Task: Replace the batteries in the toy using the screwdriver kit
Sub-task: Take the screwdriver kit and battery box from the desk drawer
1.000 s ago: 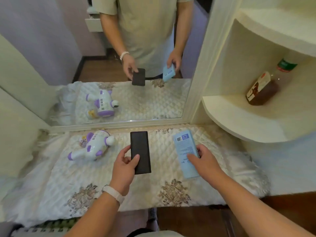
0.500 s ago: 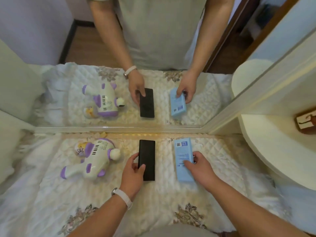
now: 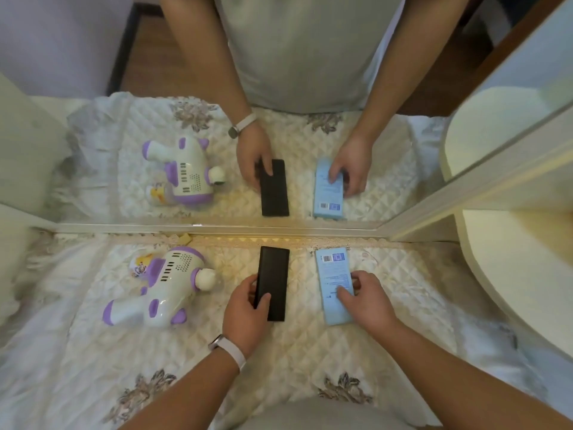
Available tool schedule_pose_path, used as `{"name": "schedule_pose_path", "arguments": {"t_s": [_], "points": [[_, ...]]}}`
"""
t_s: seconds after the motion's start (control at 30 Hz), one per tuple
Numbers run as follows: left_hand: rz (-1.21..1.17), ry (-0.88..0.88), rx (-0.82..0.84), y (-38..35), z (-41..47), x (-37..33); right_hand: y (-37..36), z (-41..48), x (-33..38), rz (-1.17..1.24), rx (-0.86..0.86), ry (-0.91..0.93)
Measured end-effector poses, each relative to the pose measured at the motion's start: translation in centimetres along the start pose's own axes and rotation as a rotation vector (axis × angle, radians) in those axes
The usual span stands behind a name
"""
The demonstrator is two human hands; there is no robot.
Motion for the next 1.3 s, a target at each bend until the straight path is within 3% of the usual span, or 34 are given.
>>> {"name": "schedule_pose_path", "arguments": {"t_s": [0.13, 0.3, 0.5, 0.73, 0.97, 1.1, 1.3], "points": [[0.120, -0.079, 0.025, 0.7, 0.1, 0.1, 1.1, -0.5, 0.6, -0.121, -0.028, 0.101], [0.112, -0.177, -0.022, 2.4, -1.4, -1.9, 3.3, -1.7, 1.6, -0.091, -0.041, 0.200], [0.179, -0.464, -0.157, 5.4, -5.1, -5.9, 7.4, -4.1, 4.1, -0.176, -0.081, 0.514], [0.509, -0.702, -0.344, 9.4, -10.3, -9.0, 12.4, -7.6, 7.8, -0.309, -0.178, 0.899], [0.697, -0.692, -0.530, 12.9, -16.6, -8.2, 13.8, -11.4, 11.5, -0.307, -0.163, 1.138], [0.761, -0.626, -0.665, 15.2, -21.4, -7.2, 12.3, -14.2, 13.6, -0.309, -0.099, 1.278], [0.849, -0.480, -0.741, 19.4, -28.2, -3.7, 9.1, -21.3, 15.1, -0.320, -0.018, 1.474]]}}
Point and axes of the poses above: each hand's wrist, its own z-axis towards the middle knuckle, its own y-axis out of the back of the hand, x = y × z, the point moved 2 cm from there along z, towards the middle knuckle, and after that the axes turned 10 degrees about -x, right-handed, at the moved point
